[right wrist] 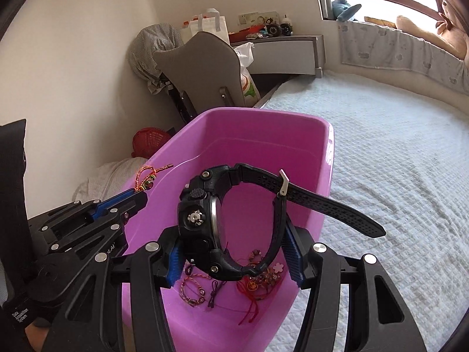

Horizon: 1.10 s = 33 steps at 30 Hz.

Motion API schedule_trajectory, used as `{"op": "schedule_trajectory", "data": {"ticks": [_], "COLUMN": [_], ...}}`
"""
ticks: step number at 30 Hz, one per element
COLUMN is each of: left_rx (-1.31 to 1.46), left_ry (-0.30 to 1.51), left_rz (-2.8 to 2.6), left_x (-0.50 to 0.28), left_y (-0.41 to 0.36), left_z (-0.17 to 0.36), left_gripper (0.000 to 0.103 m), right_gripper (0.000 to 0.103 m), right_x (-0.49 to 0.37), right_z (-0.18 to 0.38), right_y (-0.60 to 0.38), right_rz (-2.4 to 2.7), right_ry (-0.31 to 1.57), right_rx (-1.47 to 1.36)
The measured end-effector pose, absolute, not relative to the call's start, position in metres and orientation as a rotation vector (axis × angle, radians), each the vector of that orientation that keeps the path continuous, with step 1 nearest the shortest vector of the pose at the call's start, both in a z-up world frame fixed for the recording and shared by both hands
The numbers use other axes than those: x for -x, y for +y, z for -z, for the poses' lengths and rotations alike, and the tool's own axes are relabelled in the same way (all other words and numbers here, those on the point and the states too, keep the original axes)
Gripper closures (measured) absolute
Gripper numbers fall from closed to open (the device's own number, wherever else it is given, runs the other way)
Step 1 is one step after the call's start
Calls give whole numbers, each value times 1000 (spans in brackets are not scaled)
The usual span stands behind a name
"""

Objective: Organize jewelry
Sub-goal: 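Lift and carry the braided bracelet and black watch over the pink tub with both tools, then open both tools to drop the bracelet and watch into the tub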

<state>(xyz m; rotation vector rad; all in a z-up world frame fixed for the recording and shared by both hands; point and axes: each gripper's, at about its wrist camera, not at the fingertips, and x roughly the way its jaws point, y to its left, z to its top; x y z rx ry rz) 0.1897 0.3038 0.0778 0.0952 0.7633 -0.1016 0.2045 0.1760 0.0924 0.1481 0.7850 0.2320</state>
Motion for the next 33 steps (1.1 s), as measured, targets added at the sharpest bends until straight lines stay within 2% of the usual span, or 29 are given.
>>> {"op": "schedule_trajectory", "data": {"ticks": [15, 17, 19, 22, 28, 33], "left_rx": [-68, -70, -82, -68, -51, -6], "left_ry": [834, 839, 828, 810, 815, 850], "left_rz": [76, 70, 51, 30, 12, -14], "left_x": [-204, -205, -203, -202, -203, -202], "left_y": [322, 322, 322, 326, 329, 332], "left_z": [-60, -59, -60, -62, -66, -71], "left_gripper": [93, 84, 54, 33, 16, 9], "right_gripper": [47, 42, 37, 32, 30, 30], "right_x": [-234, -235, -235, -237, -233, -228], "right_z": [-71, -67, -66, -69, -73, -79], "right_y": [198, 196, 194, 188, 183, 179], "right_rz": [-203, -193, -188, -177, -167, -159], "right_ry": [919, 940, 941, 929, 910, 903], "right_rx": [-100, -108, -109, -150, -150, -148]}}
